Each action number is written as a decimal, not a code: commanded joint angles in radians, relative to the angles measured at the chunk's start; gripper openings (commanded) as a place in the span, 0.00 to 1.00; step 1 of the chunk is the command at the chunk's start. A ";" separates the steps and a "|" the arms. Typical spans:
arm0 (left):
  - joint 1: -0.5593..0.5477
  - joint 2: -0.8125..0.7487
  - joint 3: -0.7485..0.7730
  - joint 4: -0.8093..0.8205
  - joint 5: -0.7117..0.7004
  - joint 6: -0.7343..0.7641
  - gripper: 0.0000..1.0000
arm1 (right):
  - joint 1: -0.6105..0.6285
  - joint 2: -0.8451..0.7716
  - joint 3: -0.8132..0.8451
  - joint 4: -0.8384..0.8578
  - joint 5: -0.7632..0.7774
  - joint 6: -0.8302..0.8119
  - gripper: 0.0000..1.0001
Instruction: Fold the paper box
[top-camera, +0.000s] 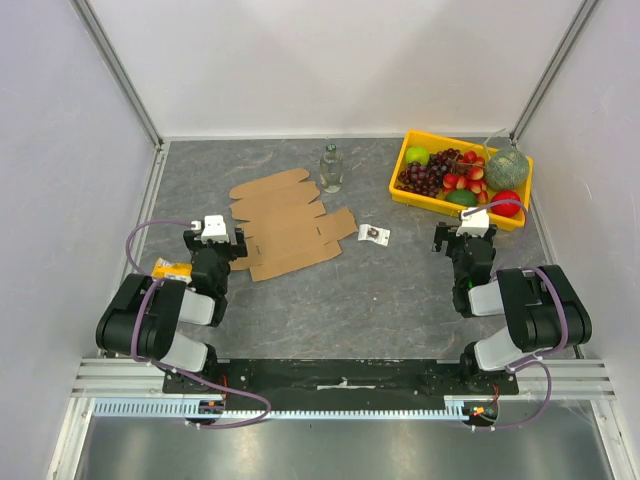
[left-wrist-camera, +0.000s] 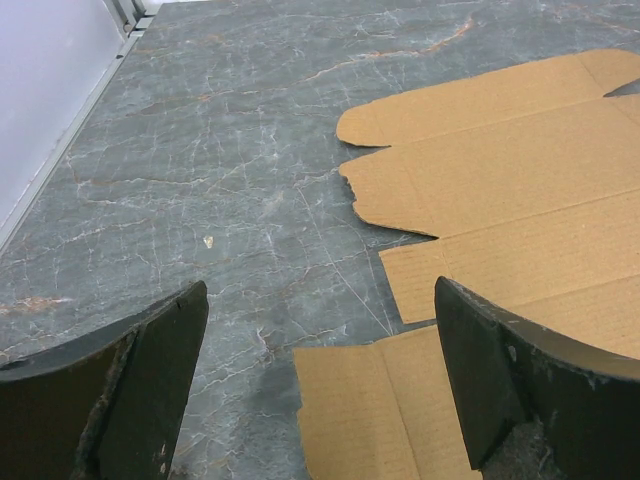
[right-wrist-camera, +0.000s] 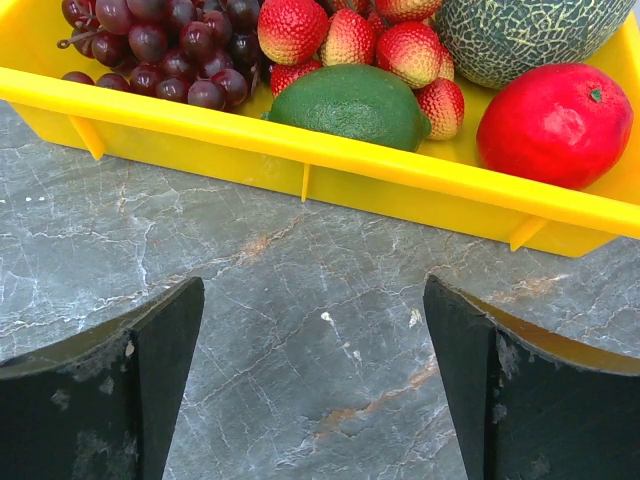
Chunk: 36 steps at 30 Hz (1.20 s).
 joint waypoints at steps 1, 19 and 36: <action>0.009 -0.019 0.022 0.028 0.008 -0.036 1.00 | -0.001 0.002 0.020 0.055 0.019 -0.006 0.98; 0.009 -0.021 0.004 0.060 0.011 -0.029 1.00 | -0.001 -0.088 -0.003 0.025 0.136 0.048 0.98; -0.011 -0.363 0.004 -0.231 -0.145 -0.116 0.99 | -0.001 -0.303 0.498 -0.937 0.197 0.273 0.98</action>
